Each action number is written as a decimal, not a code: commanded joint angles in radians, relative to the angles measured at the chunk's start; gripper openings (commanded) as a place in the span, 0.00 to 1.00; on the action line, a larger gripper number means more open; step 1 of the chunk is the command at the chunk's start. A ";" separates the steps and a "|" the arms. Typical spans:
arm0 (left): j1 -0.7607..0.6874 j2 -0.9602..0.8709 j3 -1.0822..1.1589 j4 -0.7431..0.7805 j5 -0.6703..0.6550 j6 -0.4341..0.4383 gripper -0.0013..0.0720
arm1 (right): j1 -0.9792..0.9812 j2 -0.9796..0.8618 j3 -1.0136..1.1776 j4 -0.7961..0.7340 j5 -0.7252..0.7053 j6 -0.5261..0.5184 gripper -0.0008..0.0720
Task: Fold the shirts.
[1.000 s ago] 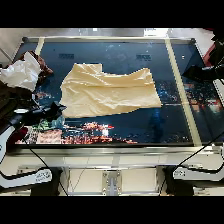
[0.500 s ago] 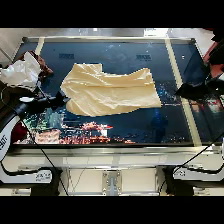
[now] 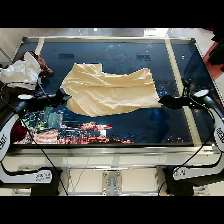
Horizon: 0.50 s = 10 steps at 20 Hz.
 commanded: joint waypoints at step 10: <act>0.007 0.032 0.119 -0.021 -0.087 0.003 0.03 | 0.057 0.000 0.105 0.035 -0.009 -0.023 0.06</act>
